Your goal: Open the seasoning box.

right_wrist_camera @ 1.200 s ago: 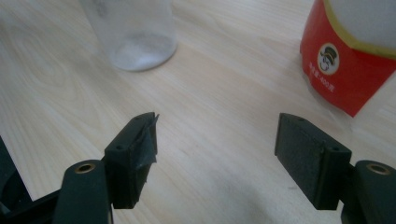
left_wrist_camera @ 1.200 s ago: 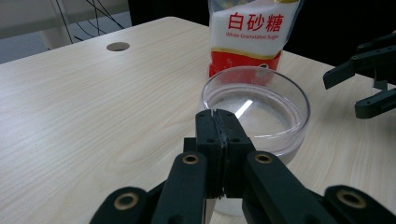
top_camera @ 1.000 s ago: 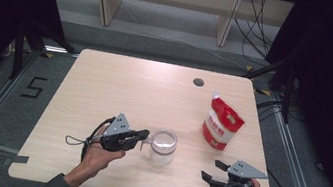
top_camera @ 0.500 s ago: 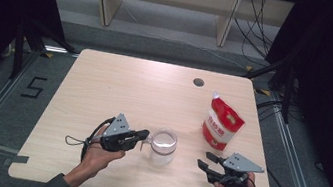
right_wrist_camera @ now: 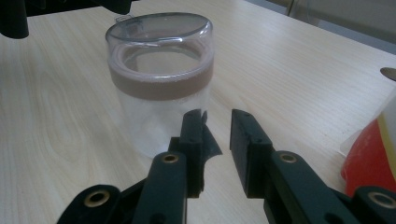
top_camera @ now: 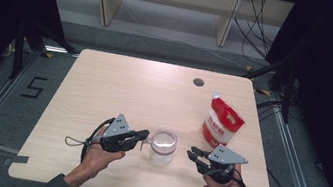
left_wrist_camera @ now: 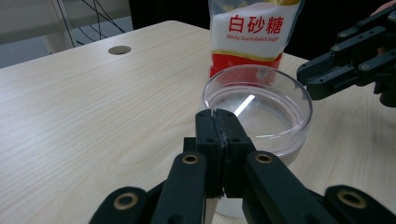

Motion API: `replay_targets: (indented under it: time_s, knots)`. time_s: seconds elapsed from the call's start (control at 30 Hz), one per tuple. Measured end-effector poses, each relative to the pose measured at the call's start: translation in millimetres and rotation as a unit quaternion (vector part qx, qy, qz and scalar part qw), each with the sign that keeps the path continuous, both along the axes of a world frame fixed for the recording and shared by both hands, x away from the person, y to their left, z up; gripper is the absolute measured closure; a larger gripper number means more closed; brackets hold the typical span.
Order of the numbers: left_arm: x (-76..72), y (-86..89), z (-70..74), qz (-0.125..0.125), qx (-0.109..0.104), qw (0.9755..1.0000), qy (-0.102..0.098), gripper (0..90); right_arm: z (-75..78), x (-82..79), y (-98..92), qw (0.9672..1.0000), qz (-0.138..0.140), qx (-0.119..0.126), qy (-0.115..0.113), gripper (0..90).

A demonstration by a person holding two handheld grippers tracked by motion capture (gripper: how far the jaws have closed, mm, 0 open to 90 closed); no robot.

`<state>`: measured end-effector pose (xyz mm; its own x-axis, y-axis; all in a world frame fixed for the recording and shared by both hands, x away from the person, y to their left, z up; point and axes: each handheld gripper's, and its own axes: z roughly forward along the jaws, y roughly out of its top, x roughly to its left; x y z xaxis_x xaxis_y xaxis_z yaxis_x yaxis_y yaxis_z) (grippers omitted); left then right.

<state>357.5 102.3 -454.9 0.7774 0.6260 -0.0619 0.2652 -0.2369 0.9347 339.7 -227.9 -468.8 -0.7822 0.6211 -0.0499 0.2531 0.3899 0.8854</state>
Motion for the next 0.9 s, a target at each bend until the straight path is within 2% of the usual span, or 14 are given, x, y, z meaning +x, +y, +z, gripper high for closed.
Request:
replay_targets:
  time_s: [0.03,0.13,0.17,0.23,0.27,0.3,0.37,0.6,0.7,0.73,0.83,0.9]
  knots:
    - [-0.1,0.0,-0.1,0.0,0.0,1.0,0.0,87.8,-0.7,-0.1,1.8,1.0,-0.001,0.005,0.001,76.7]
    - [-0.1,0.1,-0.1,0.0,0.0,1.0,0.0,87.8,0.0,1.4,1.8,1.0,0.006,-0.003,-0.006,78.0]
    - [-0.1,0.1,-0.2,0.0,0.0,1.0,-0.001,87.8,-1.1,1.9,3.8,0.9998,0.001,0.007,-0.018,79.4]
    - [0.1,0.3,-0.2,-0.001,0.001,1.0,-0.001,87.8,0.0,2.6,3.1,0.9999,0.01,0.001,-0.012,80.5]
    - [0.0,0.4,-0.4,0.0,0.0,1.0,-0.001,87.8,0.0,1.0,4.8,1.0,0.007,0.004,0.002,82.3]
    - [0.0,0.4,-0.4,0.0,0.0,1.0,-0.001,87.8,0.0,1.0,4.8,1.0,0.007,0.004,0.002,82.3]
    - [-0.1,0.5,-0.8,0.0,0.0,1.0,-0.001,87.8,-1.4,3.6,7.9,0.9997,0.019,0.001,-0.016,84.0]
    - [-0.2,1.0,-1.3,-0.001,0.0,1.0,-0.003,87.8,1.3,3.1,11.5,0.9997,0.023,-0.002,-0.011,86.1]
    - [-0.2,1.4,-1.8,-0.001,0.0,1.0,-0.001,87.8,1.0,4.7,16.0,0.9992,0.033,0.005,-0.022,87.5]
    - [-0.3,1.5,-2.2,0.0,-0.002,1.0,0.0,87.8,2.2,4.5,16.1,0.9992,0.037,-0.001,-0.016,87.6]
    - [-1.3,1.1,-2.8,0.0,0.001,1.0,-0.002,87.6,2.3,5.1,20.7,0.999,0.038,0.004,-0.023,87.6]
    - [-1.4,1.1,-2.7,0.0,0.0,1.0,-0.001,87.5,4.1,3.3,22.4,0.9993,0.035,0.006,-0.014,87.7]
